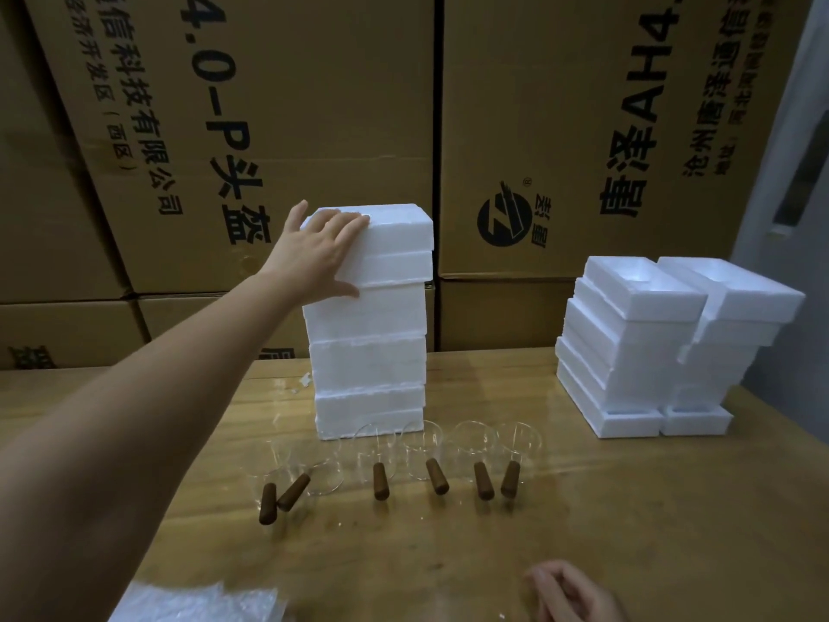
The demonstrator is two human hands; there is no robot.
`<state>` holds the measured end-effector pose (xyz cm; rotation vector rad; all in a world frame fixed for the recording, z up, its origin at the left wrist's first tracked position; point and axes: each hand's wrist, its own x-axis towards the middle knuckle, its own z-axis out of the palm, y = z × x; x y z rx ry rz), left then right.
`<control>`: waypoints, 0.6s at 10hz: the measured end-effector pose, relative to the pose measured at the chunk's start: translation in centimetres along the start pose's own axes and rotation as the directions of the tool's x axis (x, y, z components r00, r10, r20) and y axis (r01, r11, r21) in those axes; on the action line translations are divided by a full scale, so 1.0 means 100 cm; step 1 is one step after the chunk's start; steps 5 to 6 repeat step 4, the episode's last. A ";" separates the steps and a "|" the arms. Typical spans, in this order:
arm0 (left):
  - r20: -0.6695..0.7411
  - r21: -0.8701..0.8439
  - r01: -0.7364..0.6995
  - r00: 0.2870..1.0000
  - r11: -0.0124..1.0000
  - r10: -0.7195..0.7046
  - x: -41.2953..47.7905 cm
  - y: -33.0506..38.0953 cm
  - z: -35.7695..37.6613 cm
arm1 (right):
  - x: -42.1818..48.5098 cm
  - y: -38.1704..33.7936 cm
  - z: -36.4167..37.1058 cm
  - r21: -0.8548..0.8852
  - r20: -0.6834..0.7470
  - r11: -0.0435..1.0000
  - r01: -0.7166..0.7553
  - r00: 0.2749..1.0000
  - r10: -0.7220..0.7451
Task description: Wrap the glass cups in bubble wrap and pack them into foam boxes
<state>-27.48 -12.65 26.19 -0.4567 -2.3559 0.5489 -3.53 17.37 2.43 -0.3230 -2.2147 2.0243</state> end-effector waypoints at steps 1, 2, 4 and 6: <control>0.017 0.019 -0.013 1.000 1.000 0.012 0.002 -0.004 -0.004 | -0.001 -0.001 0.001 0.019 -0.014 1.000 0.000 1.000 0.000; 0.027 0.028 -0.020 0.999 0.999 0.019 0.002 -0.006 -0.002 | 0.000 0.001 0.003 0.036 -0.018 0.999 0.015 1.000 -0.014; -0.017 -0.004 0.028 0.999 1.000 -0.028 -0.012 0.001 -0.007 | 0.002 0.008 -0.001 0.021 0.006 1.000 -0.004 1.000 0.004; -0.017 -0.004 0.028 0.999 1.000 -0.028 -0.012 0.001 -0.007 | 0.002 0.008 -0.001 0.021 0.006 1.000 -0.004 1.000 0.004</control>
